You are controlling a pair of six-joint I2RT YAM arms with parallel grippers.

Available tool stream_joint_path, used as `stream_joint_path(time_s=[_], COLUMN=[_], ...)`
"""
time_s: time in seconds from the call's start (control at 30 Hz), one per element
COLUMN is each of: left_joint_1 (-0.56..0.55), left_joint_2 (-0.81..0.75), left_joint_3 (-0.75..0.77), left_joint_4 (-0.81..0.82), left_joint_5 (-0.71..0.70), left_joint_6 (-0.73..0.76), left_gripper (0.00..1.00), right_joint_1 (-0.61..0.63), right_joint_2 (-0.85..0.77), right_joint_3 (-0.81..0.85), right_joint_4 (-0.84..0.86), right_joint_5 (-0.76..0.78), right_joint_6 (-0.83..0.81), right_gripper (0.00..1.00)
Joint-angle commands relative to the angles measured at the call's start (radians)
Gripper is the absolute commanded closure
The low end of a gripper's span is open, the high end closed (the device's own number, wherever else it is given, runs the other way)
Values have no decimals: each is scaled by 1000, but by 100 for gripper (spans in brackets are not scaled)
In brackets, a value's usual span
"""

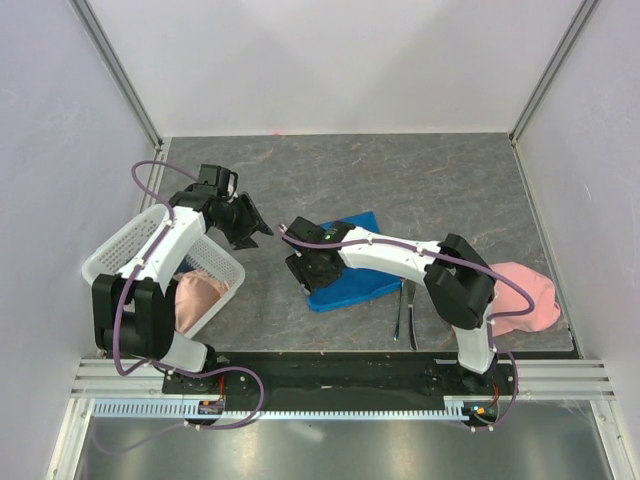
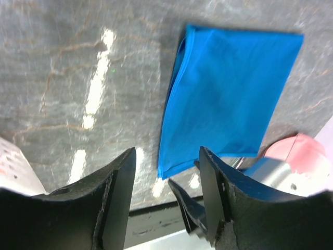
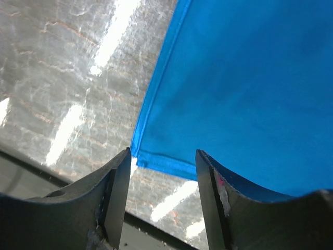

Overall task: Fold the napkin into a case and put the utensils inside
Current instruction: Fold the 2/3-rectangle-folded napkin at the center of the board.

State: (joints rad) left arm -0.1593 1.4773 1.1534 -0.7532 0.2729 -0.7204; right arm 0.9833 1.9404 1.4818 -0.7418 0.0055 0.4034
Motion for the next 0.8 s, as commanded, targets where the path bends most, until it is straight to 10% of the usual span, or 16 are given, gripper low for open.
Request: stream_joint_path(time_s=[0.0, 0.43, 0.77], left_joint_1=[0, 0, -11], left_joint_2=[-40, -97, -109], left_joint_3=[-11, -81, -161], left_joint_4=[-32, -37, -26], left_joint_5=[41, 29, 140], left_joint_6=[35, 35, 42], left_gripper=[41, 34, 31], right_joint_1=[11, 83, 81], right_joint_2=[69, 213, 171], right_joint_3=[58, 46, 26], right_joint_4=[-21, -24, 87], right_joint_5=[56, 168, 42], right_joint_6=[-2, 48, 92], right_gripper=[39, 35, 97])
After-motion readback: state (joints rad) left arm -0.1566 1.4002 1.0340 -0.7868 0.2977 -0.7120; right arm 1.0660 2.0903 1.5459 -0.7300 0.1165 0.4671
